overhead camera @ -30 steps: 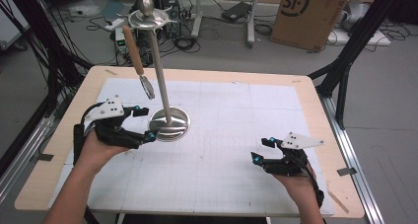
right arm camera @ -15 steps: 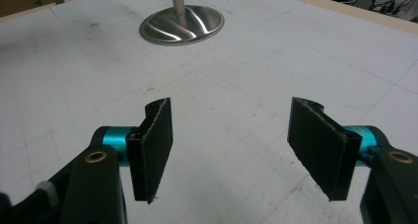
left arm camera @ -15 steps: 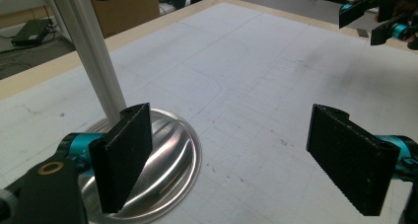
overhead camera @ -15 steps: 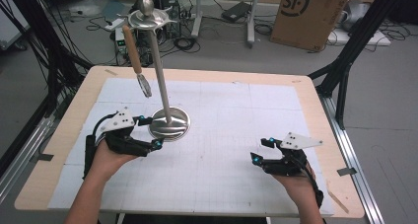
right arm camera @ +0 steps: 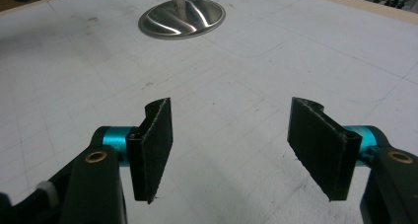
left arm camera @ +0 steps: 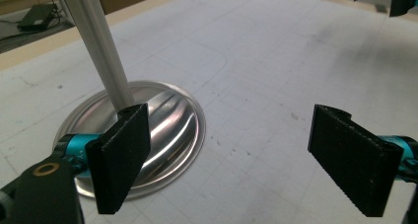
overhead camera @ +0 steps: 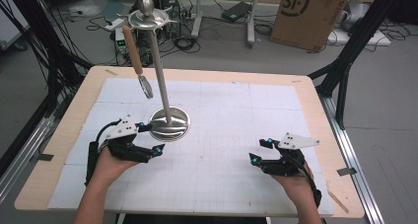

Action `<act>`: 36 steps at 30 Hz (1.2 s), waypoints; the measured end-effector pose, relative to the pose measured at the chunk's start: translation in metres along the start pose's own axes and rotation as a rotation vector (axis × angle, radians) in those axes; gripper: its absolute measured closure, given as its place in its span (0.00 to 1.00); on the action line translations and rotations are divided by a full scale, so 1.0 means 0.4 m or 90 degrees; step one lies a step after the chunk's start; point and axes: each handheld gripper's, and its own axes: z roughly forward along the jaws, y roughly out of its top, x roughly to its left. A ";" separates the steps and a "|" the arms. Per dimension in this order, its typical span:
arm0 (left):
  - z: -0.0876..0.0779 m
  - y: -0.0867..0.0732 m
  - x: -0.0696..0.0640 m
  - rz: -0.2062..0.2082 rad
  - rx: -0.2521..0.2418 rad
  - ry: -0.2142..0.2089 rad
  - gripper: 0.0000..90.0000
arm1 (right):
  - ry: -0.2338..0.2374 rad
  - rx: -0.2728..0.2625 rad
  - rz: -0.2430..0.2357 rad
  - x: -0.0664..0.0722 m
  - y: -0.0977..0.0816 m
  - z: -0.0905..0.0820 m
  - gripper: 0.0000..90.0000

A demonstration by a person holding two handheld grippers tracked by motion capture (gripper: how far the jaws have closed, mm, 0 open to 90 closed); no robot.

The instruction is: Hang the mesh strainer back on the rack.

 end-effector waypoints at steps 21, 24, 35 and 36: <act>0.011 0.007 -0.008 -0.011 -0.018 -0.011 0.18 | 0.004 0.002 0.009 -0.008 -0.010 0.004 0.37; 0.011 0.006 -0.009 -0.011 -0.018 -0.012 0.18 | 0.003 0.005 0.008 -0.008 -0.012 0.006 0.37; 0.011 0.006 -0.010 -0.011 -0.016 -0.015 0.18 | 0.005 0.007 0.006 -0.004 -0.011 0.010 0.37; 0.012 0.005 -0.010 -0.011 -0.015 -0.014 0.18 | 0.005 0.007 0.006 -0.004 -0.011 0.010 0.37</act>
